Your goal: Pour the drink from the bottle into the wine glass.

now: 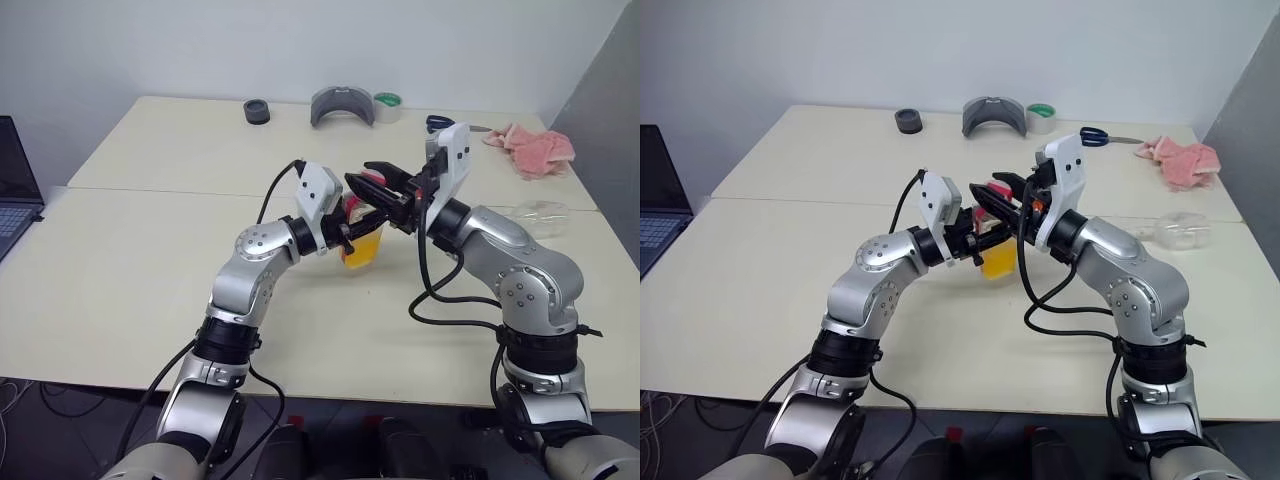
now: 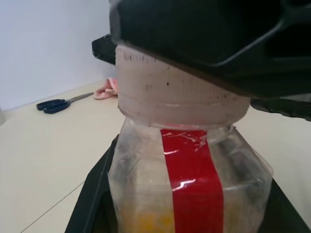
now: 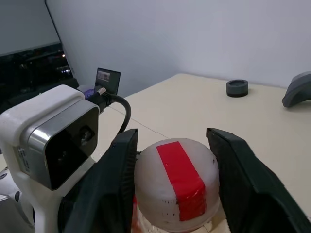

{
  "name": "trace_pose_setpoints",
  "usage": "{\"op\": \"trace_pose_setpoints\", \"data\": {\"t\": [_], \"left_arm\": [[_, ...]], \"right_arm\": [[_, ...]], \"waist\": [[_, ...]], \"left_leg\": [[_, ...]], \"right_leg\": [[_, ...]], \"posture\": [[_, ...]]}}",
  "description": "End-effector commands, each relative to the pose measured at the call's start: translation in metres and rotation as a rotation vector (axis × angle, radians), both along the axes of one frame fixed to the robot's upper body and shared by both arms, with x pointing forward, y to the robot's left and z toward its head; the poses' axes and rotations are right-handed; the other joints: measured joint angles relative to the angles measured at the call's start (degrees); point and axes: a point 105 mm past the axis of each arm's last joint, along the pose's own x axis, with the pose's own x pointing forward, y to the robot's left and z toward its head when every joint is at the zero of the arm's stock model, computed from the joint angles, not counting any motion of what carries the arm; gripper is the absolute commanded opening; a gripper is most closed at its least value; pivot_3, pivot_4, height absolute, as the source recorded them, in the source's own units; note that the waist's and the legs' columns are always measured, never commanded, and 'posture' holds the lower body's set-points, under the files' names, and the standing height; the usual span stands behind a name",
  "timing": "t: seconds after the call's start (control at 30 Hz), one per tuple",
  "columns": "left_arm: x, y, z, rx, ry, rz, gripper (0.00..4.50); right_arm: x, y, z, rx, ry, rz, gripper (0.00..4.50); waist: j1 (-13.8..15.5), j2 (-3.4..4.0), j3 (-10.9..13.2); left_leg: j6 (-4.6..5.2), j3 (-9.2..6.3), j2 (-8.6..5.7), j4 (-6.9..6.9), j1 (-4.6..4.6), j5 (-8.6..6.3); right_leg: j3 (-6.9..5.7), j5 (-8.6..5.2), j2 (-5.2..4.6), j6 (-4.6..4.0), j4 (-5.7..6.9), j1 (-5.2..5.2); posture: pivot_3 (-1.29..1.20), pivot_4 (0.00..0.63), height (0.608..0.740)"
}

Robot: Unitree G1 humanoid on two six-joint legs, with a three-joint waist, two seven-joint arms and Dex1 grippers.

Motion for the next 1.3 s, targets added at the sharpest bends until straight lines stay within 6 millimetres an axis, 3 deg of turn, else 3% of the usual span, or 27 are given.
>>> {"op": "trace_pose_setpoints", "data": {"t": [0.03,0.23,0.43,0.67,0.93,1.2,1.3], "left_arm": [[-0.005,-0.004,0.018,-0.015,-0.071,-0.018,1.90],[-0.013,-0.006,0.022,-0.029,-0.058,-0.055,1.90],[-0.048,-0.006,0.034,-0.031,-0.059,-0.188,1.90],[-0.076,0.002,0.053,-0.034,-0.052,-0.277,1.90],[-0.072,0.013,0.056,-0.022,-0.048,-0.233,1.90],[-0.052,0.023,0.044,0.008,-0.048,-0.156,1.90],[-0.044,0.028,0.042,0.010,-0.051,-0.119,1.90]], "right_arm": [[-0.002,-0.007,0.013,0.035,-0.053,-0.018,1.91],[-0.008,0.002,0.017,-0.023,-0.086,0.067,1.91],[-0.017,0.017,0.038,-0.108,-0.153,0.320,1.91],[-0.023,0.028,0.054,-0.101,-0.097,0.564,1.91],[-0.022,0.025,0.055,-0.136,-0.100,0.627,1.91],[-0.023,0.002,0.058,-0.136,-0.076,0.538,4.46],[-0.024,-0.012,0.054,-0.141,-0.064,0.466,4.46]], "waist": [[0.0,0.00,0.0],[0.0,0.00,0.0],[-0.5,0.09,0.1],[-0.2,0.09,0.1],[0.0,0.09,0.1],[0.0,0.10,0.1],[0.1,0.09,0.1]], "left_leg": [[0.00,-0.01,0.00,0.00,0.00,0.00],[0.00,0.00,0.00,0.00,0.00,0.00],[0.00,0.01,0.04,-0.02,0.02,0.00],[0.01,-0.05,0.03,0.01,0.01,0.00],[0.01,-0.05,0.01,0.01,0.01,0.00],[0.01,-0.05,0.02,0.00,0.01,0.00],[0.01,-0.06,0.02,0.00,0.00,0.00]], "right_leg": [[0.00,0.00,0.00,0.00,0.00,0.00],[-0.01,0.00,0.00,0.00,0.00,0.00],[0.00,0.00,0.04,0.00,0.00,-0.01],[-0.05,0.00,-0.01,-0.01,0.00,0.02],[-0.07,0.00,-0.05,-0.01,-0.01,0.02],[-0.07,0.00,-0.05,-0.01,0.00,0.02],[-0.08,0.00,-0.06,-0.01,-0.02,0.02]], "posture": [[0.00,0.150,0.740],[0.00,0.150,0.740],[0.00,0.150,0.740],[0.00,0.150,0.740],[0.00,0.150,0.740],[0.00,0.150,0.740],[0.00,0.150,0.740]]}}
